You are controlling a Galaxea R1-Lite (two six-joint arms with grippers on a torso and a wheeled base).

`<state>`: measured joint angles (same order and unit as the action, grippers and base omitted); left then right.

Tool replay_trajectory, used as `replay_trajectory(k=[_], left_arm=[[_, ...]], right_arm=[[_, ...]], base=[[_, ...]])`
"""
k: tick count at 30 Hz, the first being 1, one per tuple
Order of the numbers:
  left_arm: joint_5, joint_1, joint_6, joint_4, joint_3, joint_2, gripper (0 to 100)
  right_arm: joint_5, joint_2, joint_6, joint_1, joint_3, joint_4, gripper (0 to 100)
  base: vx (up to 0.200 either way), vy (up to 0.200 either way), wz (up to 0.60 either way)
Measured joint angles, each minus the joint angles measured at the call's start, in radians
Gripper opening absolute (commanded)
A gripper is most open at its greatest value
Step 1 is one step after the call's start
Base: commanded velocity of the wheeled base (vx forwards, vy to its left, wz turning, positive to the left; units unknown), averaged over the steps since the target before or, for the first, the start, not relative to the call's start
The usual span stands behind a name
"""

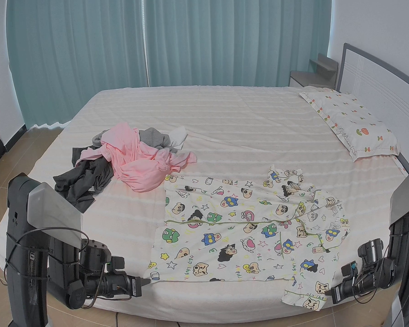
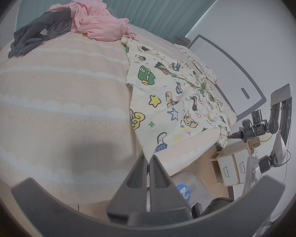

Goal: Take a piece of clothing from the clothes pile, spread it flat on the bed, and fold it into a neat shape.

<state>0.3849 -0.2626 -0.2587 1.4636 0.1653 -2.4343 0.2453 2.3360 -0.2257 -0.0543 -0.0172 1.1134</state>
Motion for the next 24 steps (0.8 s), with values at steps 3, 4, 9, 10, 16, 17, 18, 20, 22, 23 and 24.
replay_trajectory(k=[3,4,9,10,16,17,18,20,22,23,24], left_arm=[[0.0,-0.007,0.0,0.021,-0.02,0.0,0],[0.0,-0.009,0.0,0.025,-0.026,0.0,0],[0.0,-0.016,0.005,0.036,-0.052,0.0,0],[-0.001,-0.017,0.006,0.036,-0.055,0.0,0],[-0.003,-0.018,0.01,0.064,-0.09,0.0,0],[-0.003,-0.018,0.01,0.073,-0.096,0.0,0],[-0.003,-0.019,0.01,0.08,-0.103,0.0,0],[-0.003,-0.019,0.01,0.089,-0.116,0.0,0],[-0.003,-0.019,0.011,0.089,-0.127,0.0,0],[-0.003,-0.019,0.011,0.09,-0.132,0.0,0],[-0.002,-0.019,0.011,0.089,-0.137,0.0,0]], right_arm=[[-0.001,-0.047,-0.024,-0.015,0.0,-0.062,0],[-0.002,-0.06,-0.036,-0.02,0.0,-0.082,0],[-0.003,-0.121,-0.091,-0.044,0.0,-0.179,0],[-0.003,-0.129,-0.097,-0.045,0.0,-0.189,0],[-0.005,-0.172,-0.136,-0.063,0.0,-0.243,0],[-0.005,-0.177,-0.14,-0.065,0.0,-0.253,0],[-0.005,-0.184,-0.146,-0.068,0.0,-0.267,0],[-0.005,-0.195,-0.161,-0.073,0.0,-0.292,0],[-0.006,-0.207,-0.172,-0.076,0.0,-0.318,0],[-0.006,-0.211,-0.176,-0.077,0.0,-0.33,0],[-0.007,-0.217,-0.183,-0.078,0.0,-0.343,0]], base=[[0.0,0.0,0.0],[0.0,0.0,0.0],[0.0,0.0,0.0],[0.0,0.0,0.0],[0.0,0.0,0.0],[0.0,0.0,0.0],[0.0,0.0,0.0],[0.0,0.0,0.0],[0.0,0.0,0.0],[0.0,0.0,0.0],[0.0,0.0,0.0]])
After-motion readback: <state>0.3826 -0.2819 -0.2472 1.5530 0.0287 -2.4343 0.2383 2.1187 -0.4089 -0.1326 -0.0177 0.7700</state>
